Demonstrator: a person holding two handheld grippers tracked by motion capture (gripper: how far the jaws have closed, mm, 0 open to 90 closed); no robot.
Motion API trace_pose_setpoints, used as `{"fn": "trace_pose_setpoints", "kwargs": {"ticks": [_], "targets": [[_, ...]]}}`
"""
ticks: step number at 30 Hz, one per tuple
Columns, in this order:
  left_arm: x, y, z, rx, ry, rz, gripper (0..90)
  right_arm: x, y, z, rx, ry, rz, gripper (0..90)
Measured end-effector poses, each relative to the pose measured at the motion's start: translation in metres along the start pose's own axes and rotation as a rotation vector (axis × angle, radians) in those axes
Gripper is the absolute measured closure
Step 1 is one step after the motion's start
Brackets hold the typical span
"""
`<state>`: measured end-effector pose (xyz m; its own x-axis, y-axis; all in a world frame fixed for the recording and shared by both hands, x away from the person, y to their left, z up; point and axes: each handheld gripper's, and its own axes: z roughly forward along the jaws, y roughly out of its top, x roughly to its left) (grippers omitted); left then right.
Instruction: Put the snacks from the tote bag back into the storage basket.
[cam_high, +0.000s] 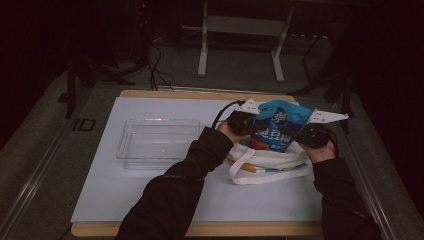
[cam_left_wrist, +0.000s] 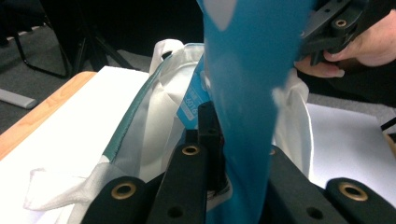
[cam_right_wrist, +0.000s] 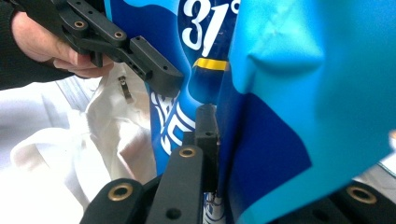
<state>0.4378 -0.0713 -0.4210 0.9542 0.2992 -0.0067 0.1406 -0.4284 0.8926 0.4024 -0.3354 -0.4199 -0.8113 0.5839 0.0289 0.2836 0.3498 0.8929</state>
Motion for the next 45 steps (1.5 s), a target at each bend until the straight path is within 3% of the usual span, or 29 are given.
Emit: {"fn": "trace_pose_setpoints", "kwargs": {"ticks": [5, 16, 23, 37, 45], "targets": [[0.002, 0.003, 0.000, 0.011, -0.017, -0.009, 89.7, -0.001, 0.000, -0.001, 0.000, 0.004, 0.003, 87.0], [0.003, 0.018, -0.010, -0.008, -0.026, 0.016, 89.9, -0.001, 0.014, -0.009, -0.019, 0.004, -0.016, 87.8], [0.000, 0.037, -0.025, -0.043, -0.042, 0.031, 89.9, 0.004, 0.034, -0.026, -0.046, 0.003, -0.049, 88.0], [-0.004, 0.070, -0.055, -0.050, -0.050, 0.084, 90.0, 0.015, 0.073, -0.044, -0.063, 0.015, -0.102, 88.4], [-0.006, 0.079, -0.073, -0.041, -0.067, 0.097, 90.0, 0.023, 0.090, -0.048, -0.057, 0.043, -0.122, 88.4]]}}
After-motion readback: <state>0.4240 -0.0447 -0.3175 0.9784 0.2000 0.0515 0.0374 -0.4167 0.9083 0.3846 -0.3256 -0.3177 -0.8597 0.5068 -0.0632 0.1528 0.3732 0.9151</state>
